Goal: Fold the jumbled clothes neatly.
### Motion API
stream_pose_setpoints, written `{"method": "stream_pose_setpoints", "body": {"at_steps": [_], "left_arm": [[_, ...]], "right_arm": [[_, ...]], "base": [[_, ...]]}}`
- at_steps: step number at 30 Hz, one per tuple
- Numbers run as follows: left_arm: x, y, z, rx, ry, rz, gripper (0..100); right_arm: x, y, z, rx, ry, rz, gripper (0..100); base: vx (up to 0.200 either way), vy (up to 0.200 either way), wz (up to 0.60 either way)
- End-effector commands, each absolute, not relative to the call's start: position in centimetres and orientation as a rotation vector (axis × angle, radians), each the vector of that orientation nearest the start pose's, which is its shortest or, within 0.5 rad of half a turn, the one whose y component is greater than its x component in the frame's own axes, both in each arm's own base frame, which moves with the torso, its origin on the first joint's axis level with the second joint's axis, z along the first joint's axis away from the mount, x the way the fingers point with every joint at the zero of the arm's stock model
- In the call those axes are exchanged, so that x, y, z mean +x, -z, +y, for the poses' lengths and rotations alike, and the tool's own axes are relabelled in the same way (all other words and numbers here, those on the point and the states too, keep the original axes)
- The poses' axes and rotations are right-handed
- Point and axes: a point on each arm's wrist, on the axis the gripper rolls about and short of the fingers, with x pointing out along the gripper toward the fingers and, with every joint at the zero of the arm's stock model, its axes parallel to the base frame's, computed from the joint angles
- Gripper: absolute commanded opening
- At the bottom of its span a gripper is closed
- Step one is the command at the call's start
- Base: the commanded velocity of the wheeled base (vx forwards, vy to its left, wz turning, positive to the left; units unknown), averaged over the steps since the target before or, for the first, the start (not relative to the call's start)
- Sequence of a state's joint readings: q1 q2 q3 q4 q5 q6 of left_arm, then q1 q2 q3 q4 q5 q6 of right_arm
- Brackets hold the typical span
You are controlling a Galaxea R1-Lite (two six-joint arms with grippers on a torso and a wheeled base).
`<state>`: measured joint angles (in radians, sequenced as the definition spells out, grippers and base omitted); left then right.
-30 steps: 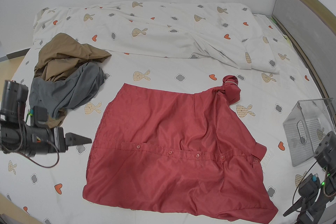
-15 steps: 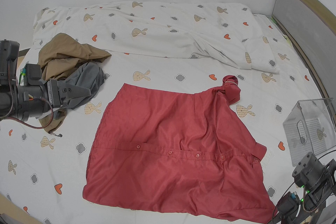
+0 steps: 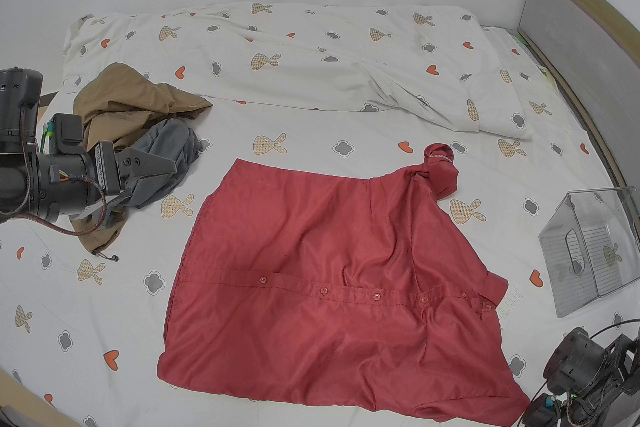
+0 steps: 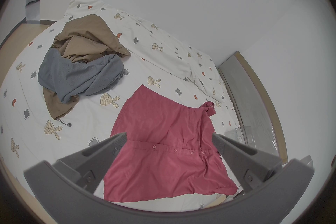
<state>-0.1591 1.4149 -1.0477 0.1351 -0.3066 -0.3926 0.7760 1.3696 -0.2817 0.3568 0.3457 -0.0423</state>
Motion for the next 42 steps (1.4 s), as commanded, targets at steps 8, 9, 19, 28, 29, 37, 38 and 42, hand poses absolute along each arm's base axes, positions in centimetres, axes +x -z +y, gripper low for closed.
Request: {"method": "stream_pose_setpoints", "body": {"at_steps": [8, 9, 19, 28, 29, 37, 38, 42], "left_arm": [[22.7, -25.7, -4.1, -0.416, 0.341, 0.576, 100], [22.7, -25.7, -4.0, -0.416, 0.341, 0.578, 100], [22.7, -25.8, -3.7, -0.420, 0.325, 0.572, 100], [22.8, -25.7, -3.6, -0.420, 0.323, 0.575, 100], [22.8, -25.7, -3.6, -0.420, 0.323, 0.575, 100], [22.7, -25.8, -3.6, -0.419, 0.324, 0.572, 100], [22.7, -25.8, -3.6, -0.419, 0.324, 0.572, 100], [22.8, -25.7, -3.6, -0.418, 0.324, 0.574, 100]], "right_arm": [[7.2, -5.6, 8.1, -0.357, -0.940, 1.392, 100], [7.3, -5.3, 8.2, -0.356, -0.941, 1.384, 100], [9.7, -3.5, 9.7, -0.438, -0.807, 1.298, 100], [11.5, -4.2, 10.0, -0.403, -0.729, 1.160, 100], [11.7, -4.3, 9.9, -0.410, -0.729, 1.153, 100], [12.1, -3.9, 10.5, -0.442, -0.751, 1.161, 100], [12.1, -3.8, 10.5, -0.443, -0.751, 1.167, 100], [12.3, -3.1, 10.6, -0.454, -0.742, 1.209, 100]], "base": [[0.000, 0.000, 0.00], [0.000, 0.000, 0.00], [0.000, 0.000, 0.00], [0.000, 0.000, 0.00], [0.000, 0.000, 0.00], [0.000, 0.000, 0.00], [0.000, 0.000, 0.00], [0.000, 0.000, 0.00]]}}
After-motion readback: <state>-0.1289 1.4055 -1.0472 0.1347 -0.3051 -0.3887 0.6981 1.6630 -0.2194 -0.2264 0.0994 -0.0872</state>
